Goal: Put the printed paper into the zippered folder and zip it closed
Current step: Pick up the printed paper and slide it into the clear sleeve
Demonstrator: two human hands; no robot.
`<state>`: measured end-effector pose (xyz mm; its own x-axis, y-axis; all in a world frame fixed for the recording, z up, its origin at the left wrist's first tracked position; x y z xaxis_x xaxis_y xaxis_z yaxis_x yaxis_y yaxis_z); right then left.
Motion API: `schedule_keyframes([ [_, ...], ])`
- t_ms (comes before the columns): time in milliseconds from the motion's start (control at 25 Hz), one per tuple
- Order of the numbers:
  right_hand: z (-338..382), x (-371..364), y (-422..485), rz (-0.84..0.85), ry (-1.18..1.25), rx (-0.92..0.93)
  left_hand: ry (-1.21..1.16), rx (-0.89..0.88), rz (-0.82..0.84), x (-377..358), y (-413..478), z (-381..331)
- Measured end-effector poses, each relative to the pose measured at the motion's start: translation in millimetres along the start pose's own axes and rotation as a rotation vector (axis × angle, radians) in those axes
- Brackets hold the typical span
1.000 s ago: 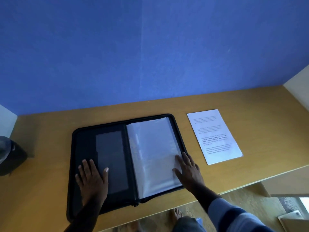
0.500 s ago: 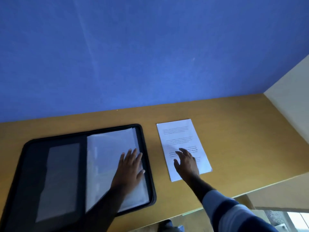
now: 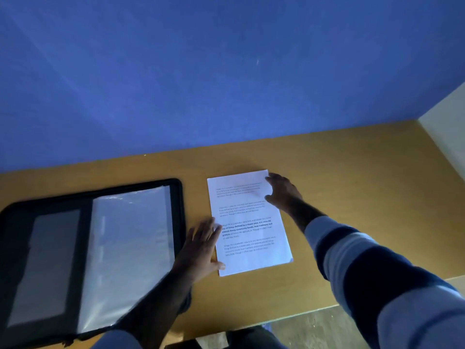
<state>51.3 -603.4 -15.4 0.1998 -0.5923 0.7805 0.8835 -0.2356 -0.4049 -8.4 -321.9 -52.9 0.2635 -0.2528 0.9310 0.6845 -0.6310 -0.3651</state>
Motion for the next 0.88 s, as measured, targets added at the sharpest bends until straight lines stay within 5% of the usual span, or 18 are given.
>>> schedule_keyframes([
  [680, 5.3, 3.4, 36.0, 0.062, -0.213, 0.148, -0.01, 0.081, 0.053, -3.7, 3.4, -6.2],
  [760, 9.8, -2.0, 32.6, 0.105, -0.073, 0.157, -0.015, 0.082, 0.046, -3.2, 3.3, -6.2],
  [880, 5.5, -9.0, 19.3, 0.071, 0.442, 0.051, -0.038, 0.077, 0.024, -3.8, 3.6, -6.6],
])
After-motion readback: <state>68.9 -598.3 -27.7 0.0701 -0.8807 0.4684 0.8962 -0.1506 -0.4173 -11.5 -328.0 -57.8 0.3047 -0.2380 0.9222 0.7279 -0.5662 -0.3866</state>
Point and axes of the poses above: each hand's wrist, its own y-axis towards the middle knuckle, its own x-axis out of the back of the hand, z = x × y, the point moved 8 cm from there along y, towards the middle knuckle, and after that the axes turned 13 degrees about y, right-handed, at the moved point
